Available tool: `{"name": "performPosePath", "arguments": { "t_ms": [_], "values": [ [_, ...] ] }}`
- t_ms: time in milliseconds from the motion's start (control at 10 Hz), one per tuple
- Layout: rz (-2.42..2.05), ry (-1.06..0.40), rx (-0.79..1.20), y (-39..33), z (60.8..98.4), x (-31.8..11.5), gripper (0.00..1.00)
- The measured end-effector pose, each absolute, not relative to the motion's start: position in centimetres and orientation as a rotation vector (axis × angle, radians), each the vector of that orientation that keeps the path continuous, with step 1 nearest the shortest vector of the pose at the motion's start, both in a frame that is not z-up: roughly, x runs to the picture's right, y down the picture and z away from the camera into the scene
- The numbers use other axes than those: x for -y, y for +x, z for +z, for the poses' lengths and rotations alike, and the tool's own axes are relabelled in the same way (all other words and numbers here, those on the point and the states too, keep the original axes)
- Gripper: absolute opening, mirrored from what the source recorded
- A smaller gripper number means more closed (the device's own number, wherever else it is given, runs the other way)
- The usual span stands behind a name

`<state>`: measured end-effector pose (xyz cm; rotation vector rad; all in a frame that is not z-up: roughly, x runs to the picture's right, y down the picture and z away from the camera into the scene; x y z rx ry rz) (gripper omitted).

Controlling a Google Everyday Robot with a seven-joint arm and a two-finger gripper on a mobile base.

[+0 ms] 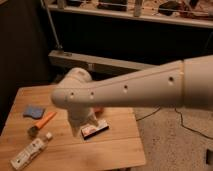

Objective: Move the arm in a circular motion

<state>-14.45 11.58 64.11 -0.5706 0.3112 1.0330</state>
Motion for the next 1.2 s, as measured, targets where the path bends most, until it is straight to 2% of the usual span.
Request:
{"name": "performPosePath", "arguments": {
  "t_ms": [200, 300, 500, 600, 900, 1200],
  "values": [
    [1.051, -0.490, -0.302, -13.8, 70.5, -5.4, 0.65],
    [1.101, -0.431, -0.337, -9.9, 74.9, -1.3, 0.65],
    [1.219, -0.367, -0.409, -2.2, 79.2, 3.4, 0.65],
    [1.314, -0.345, -0.456, 2.9, 80.1, 4.9, 0.65],
    [1.555, -0.295, -0.582, 15.3, 78.9, 4.9, 0.65],
    [1.757, -0.230, -0.759, 27.6, 73.4, -0.8, 0.65]
  ]
}}
